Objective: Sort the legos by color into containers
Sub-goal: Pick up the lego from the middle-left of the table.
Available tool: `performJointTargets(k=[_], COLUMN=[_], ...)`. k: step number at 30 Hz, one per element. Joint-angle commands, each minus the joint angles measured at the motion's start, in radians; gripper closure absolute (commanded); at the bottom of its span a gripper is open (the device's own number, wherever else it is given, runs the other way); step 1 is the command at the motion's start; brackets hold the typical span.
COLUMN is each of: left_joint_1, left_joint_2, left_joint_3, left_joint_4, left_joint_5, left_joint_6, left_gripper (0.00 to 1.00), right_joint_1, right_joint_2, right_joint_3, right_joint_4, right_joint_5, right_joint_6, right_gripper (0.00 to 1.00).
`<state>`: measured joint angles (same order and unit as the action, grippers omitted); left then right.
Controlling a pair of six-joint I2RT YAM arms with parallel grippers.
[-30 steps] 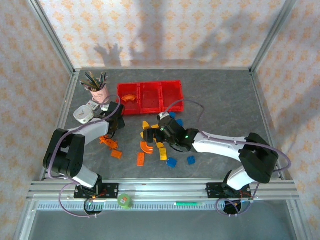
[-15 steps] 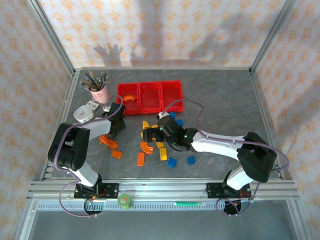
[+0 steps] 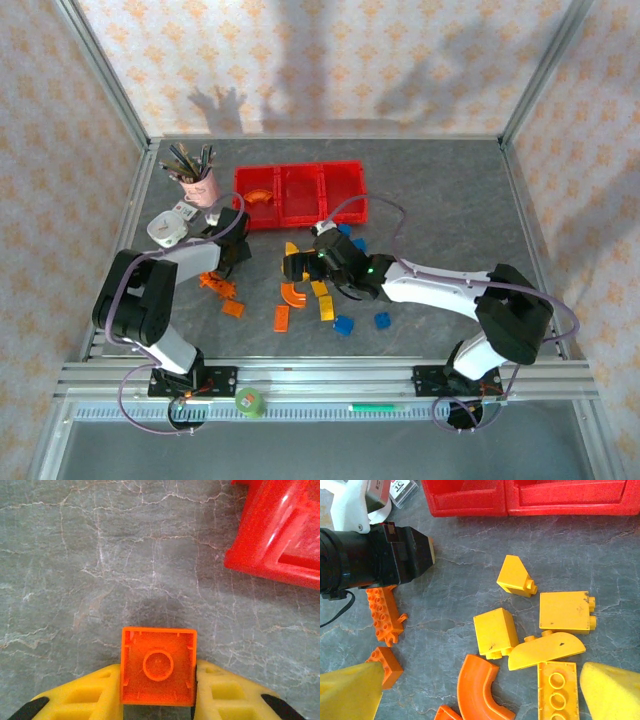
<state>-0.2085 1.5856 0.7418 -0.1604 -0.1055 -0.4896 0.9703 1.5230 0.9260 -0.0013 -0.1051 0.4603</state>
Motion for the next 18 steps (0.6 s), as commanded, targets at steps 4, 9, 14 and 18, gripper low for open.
performJointTargets(k=[4, 9, 14, 18], left_joint_1=[-0.023, -0.077, -0.120, -0.121], left_joint_2=[-0.114, -0.178, -0.159, -0.053], left_joint_3=[-0.026, 0.015, 0.138, 0.268], left_joint_4=[-0.064, -0.114, -0.128, -0.151], left_joint_5=[-0.013, -0.020, -0.025, -0.047], left_joint_6=[-0.013, -0.030, -0.024, -0.009], left_gripper=[0.70, 0.70, 0.69, 0.69], right_joint_1=[-0.012, -0.056, -0.113, -0.138], right_joint_2=[-0.043, -0.061, -0.074, -0.077], right_joint_3=[0.030, 0.031, 0.033, 0.044], right_joint_4=[0.002, 0.002, 0.012, 0.014], right_joint_5=[0.022, 0.000, -0.021, -0.016], right_joint_6=[0.003, 0.015, 0.020, 0.004], right_gripper=[0.00, 0.00, 0.00, 0.00])
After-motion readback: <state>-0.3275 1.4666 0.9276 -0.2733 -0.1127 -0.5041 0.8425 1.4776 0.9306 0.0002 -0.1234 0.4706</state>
